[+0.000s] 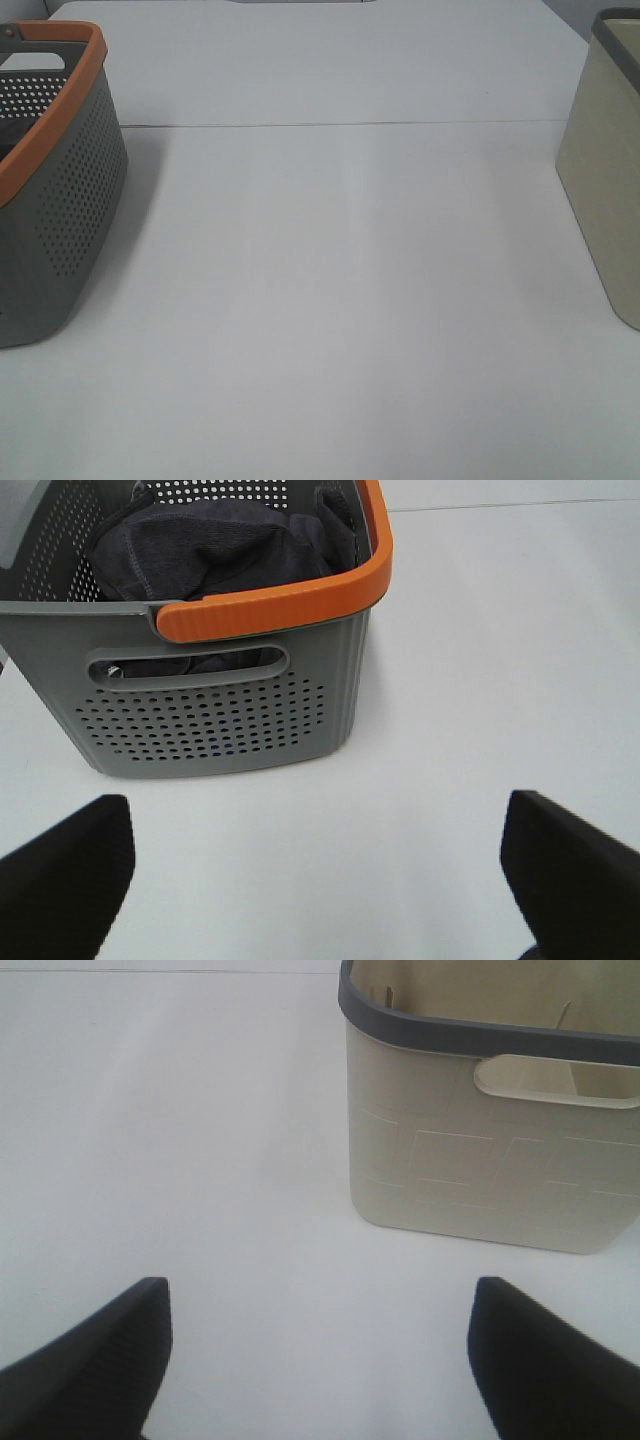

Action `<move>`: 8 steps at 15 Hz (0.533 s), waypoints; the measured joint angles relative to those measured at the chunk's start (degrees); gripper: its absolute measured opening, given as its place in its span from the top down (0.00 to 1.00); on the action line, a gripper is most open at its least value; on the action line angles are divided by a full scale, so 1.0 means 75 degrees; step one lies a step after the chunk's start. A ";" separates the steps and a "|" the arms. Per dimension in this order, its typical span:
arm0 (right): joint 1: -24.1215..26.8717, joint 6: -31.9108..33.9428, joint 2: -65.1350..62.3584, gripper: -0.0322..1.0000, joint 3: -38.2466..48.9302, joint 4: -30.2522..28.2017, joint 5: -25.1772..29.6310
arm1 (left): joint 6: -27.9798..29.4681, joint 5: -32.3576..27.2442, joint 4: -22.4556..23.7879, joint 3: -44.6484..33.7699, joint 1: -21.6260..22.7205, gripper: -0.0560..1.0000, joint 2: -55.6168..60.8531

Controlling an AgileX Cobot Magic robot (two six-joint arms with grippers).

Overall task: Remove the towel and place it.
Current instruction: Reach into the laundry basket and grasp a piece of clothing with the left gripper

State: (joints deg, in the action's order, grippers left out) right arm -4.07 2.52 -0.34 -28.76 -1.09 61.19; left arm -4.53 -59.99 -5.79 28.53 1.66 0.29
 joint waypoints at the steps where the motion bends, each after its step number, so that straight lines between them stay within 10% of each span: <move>1: 0.0000 0.0000 0.0000 0.27 0.0000 0.0000 0.0000 | 0.0000 0.0000 0.0000 0.0000 0.0000 0.06 0.0000; 8: 0.0000 0.0000 0.0000 0.27 0.0000 0.0000 0.0000 | 0.0000 0.0000 0.0000 0.0000 0.0000 0.06 0.0000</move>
State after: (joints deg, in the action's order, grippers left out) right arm -4.07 2.52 -0.34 -28.76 -1.09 61.19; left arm -4.53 -59.99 -5.79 28.53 1.66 0.29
